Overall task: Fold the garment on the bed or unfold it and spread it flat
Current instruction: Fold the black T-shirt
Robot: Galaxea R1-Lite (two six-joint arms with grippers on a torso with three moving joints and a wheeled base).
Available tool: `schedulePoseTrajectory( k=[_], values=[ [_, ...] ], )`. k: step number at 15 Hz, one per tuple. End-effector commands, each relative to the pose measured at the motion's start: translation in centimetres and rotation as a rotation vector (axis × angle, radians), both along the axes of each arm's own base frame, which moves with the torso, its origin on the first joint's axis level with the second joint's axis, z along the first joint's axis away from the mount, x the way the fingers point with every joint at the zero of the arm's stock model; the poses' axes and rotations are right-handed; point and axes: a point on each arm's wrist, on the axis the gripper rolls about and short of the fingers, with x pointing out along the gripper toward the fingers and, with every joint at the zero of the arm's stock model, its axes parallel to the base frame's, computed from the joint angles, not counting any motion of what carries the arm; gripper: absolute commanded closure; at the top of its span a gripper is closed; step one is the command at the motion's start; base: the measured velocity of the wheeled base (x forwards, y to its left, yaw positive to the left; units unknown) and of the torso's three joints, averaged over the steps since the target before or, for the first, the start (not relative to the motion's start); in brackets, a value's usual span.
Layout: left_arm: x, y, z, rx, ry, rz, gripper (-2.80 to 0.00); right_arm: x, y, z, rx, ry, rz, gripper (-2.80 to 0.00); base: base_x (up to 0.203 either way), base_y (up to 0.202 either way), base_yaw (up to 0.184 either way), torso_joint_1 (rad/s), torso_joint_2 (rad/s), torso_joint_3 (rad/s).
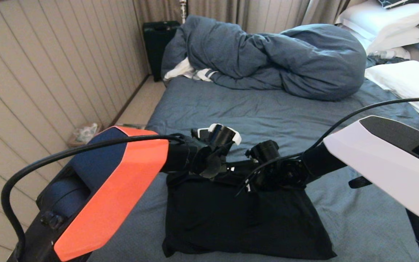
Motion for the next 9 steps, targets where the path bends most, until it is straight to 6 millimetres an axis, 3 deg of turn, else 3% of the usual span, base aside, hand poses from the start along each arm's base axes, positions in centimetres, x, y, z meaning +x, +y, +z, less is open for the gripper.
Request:
schedulePoseTrajectory(
  k=[1,9],
  values=[
    [-0.5,0.3,1.1,-0.013,-0.007,0.007,0.00,0.9,0.3,-0.3,-0.010,-0.020,-0.017,0.00,0.000,0.000,0.000,0.000,0.00,0.000],
    [-0.4,0.2,0.7,-0.012,-0.007,0.007,0.00,4.9,1.5,0.5,-0.072,-0.186,-0.154,0.00,0.000,0.000,0.000,0.000,0.00,0.000]
  ],
)
